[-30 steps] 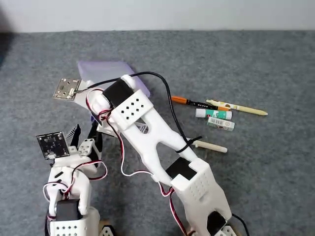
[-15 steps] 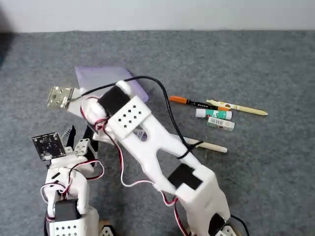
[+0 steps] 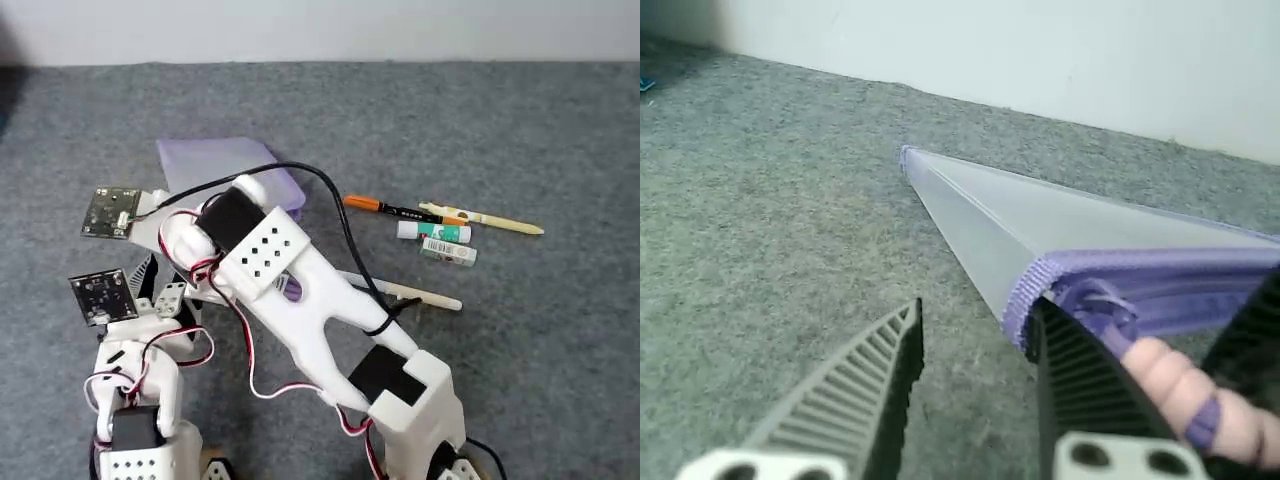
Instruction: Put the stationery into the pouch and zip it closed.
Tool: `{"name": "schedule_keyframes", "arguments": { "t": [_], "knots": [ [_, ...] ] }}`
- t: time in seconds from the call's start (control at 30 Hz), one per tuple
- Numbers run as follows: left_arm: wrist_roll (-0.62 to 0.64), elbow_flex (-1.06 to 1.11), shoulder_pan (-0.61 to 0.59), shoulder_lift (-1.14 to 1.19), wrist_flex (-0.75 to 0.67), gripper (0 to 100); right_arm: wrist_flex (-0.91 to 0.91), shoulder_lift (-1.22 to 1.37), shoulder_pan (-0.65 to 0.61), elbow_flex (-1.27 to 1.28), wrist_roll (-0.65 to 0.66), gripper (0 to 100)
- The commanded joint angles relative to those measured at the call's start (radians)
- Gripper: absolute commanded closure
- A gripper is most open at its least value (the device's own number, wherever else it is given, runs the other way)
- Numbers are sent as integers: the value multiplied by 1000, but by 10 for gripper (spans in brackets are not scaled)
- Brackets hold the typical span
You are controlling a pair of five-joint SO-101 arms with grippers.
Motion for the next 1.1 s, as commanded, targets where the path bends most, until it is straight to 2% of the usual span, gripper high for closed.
{"name": "schedule_keyframes", "arguments": {
  "t": [0.0,0.33,0.5,0.7,0.9,1.07],
  "knots": [
    [-52,-8,26,0,0,827,42,-74,-59,-3,-9,990],
    [-66,-8,29,-3,26,827,41,-162,-77,152,-17,990],
    [-61,-8,74,-3,21,829,41,-199,-82,172,-32,990],
    [-64,-8,78,-5,20,993,42,-217,-77,173,-37,990],
    [-66,-8,74,-5,20,988,42,-278,-77,252,-37,990],
    [-66,-8,43,-5,23,989,42,-418,-21,408,-37,990]
  ]
}}
